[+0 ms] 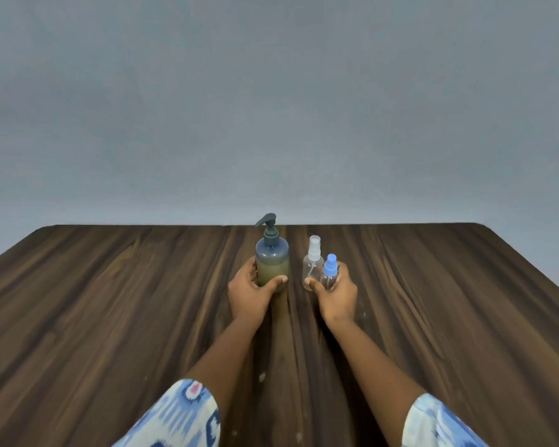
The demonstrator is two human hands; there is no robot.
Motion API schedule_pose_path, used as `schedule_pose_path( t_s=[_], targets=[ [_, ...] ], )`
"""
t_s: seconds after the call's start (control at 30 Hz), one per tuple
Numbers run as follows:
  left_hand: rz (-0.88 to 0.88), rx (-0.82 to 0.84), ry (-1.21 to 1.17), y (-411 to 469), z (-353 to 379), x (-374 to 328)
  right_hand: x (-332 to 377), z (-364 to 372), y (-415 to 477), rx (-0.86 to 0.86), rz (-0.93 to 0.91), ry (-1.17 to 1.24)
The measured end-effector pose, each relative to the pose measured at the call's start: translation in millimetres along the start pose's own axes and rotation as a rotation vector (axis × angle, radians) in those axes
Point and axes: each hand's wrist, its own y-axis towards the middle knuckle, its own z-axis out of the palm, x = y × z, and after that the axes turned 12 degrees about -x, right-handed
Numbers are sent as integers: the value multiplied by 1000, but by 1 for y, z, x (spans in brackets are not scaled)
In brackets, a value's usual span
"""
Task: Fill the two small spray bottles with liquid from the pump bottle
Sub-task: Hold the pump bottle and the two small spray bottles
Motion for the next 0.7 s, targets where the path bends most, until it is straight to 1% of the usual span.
schedule_pose_path(
  t_s=[0.17, 0.23, 0.27, 0.43, 0.7],
  targets=[
    [-2, -35, 38, -8, -7, -13, 12, -13, -4, -4, 2, -58],
    [50, 0, 27, -82, -59, -7, 11, -65, -85, -21, -26, -52],
    [67, -5, 22, -80, -58, -2, 8, -64, -84, -26, -38, -34],
    [3, 0, 55, -92, -67, -1, 13, -73, -99, -8, 18, -95],
    [40, -8, 82, -147, -105, -5, 23, -118, -159, -15, 10, -143]
  ],
)
